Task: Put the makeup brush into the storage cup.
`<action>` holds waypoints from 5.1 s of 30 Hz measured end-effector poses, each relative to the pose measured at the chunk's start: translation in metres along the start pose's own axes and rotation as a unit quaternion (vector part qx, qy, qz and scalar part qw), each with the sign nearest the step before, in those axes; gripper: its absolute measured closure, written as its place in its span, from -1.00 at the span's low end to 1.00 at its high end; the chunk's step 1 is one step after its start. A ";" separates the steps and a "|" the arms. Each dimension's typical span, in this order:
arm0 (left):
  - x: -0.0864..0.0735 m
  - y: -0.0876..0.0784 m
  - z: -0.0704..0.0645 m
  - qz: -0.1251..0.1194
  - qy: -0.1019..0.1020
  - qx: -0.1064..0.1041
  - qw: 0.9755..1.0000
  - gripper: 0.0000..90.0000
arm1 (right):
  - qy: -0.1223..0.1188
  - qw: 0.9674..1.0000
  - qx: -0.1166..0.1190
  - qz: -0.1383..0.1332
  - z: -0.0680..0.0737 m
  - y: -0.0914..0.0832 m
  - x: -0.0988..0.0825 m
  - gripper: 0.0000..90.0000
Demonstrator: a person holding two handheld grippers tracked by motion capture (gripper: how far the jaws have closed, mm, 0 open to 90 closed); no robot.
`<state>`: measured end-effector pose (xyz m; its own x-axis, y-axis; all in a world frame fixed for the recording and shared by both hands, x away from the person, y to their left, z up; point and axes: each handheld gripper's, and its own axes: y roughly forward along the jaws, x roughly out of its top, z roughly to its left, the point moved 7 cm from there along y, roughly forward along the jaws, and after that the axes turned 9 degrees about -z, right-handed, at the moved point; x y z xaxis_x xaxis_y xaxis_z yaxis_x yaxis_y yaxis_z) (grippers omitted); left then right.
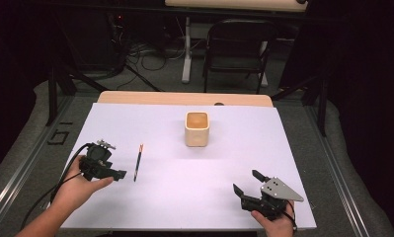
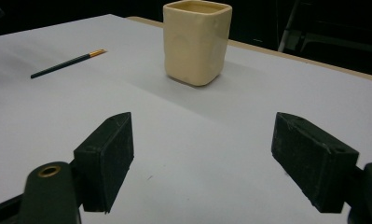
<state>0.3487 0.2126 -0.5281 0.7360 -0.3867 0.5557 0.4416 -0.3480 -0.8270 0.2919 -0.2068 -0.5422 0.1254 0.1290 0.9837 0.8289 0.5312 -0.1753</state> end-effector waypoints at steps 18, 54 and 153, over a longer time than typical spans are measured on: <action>-0.008 0.012 0.019 0.087 -0.056 0.023 0.994 -0.19 | 0.001 1.000 0.003 0.004 0.001 0.000 -0.001 -0.54; 0.033 0.049 -0.002 0.109 -0.056 0.024 0.992 -0.10 | 0.003 1.000 0.007 0.007 0.002 0.001 -0.002 -0.54; 0.036 0.103 -0.002 0.189 -0.072 0.044 0.978 0.51 | 0.002 1.000 0.019 0.006 0.004 0.001 -0.002 -0.53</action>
<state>0.4197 0.1605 -0.5932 0.9174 -0.3460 0.1969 0.1625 -0.1260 -0.9786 0.2901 -0.2035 -0.5440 0.1368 0.1318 0.9818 0.8067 0.5604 -0.1877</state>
